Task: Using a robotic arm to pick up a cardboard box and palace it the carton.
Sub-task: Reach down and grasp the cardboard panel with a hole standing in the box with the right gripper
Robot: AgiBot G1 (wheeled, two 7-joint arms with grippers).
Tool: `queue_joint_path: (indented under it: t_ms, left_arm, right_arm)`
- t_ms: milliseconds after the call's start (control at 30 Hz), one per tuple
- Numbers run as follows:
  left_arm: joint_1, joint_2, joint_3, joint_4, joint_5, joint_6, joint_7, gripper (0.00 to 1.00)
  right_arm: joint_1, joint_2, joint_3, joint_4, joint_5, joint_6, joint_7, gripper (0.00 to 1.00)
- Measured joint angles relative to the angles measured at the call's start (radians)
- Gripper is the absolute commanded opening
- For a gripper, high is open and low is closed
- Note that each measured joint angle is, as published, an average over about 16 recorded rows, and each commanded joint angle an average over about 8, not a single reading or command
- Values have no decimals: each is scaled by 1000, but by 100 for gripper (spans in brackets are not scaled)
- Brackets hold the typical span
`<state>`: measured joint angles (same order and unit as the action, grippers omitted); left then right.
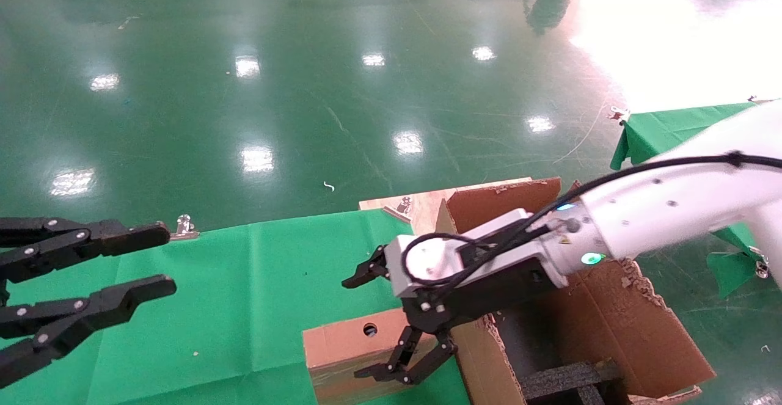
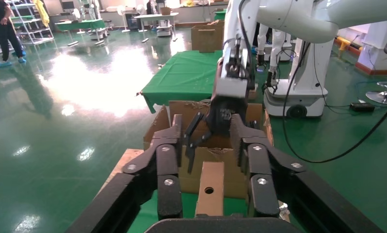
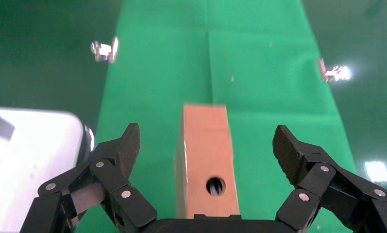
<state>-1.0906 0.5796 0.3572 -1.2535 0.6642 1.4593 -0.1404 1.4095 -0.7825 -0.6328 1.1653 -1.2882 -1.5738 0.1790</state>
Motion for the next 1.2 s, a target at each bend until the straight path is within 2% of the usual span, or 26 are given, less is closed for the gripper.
queue_joint_path:
  t_ms: [567,600,633,733,767,867,900,1000,1033,1200]
  left_arm:
    - [0,0,0,0,0,0,0,0]
    - [0,0,0,0,0,0,0,3]
    - [0,0,0,0,0,0,0,10]
    - [0,0,0,0,0,0,0,48]
    - [0,0,0,0,0,0,0,60]
    - [0,0,0,0,0,0,0,95]
    - [0,0,0,0,0,0,0,100]
    - [0,0,0,0,0,0,0,100]
    - [0,0,0,0,0,0,0,100]
    - [0,0,0,0,0,0,0,100]
  right_arm:
    - [144,-150,-236,-117,-209,4,-92,100]
    - [150,-157,-246,-119,-218,4,-95,100]
    - [157,-163,-257,-121,-226,5,-99,100]
    - [174,-180,-283,-124,-246,6,-108,100]
    - [178,-184,-290,-125,-252,6,-111,93]
    - [189,-196,-308,-129,-261,7,-117,56]
    - [191,-199,-312,-130,-261,8,-118,43]
    - [197,-204,-321,-134,-263,8,-122,6]
    - [198,-206,-323,-135,-264,8,-123,1]
    - [200,-209,-328,-136,-265,8,-125,0]
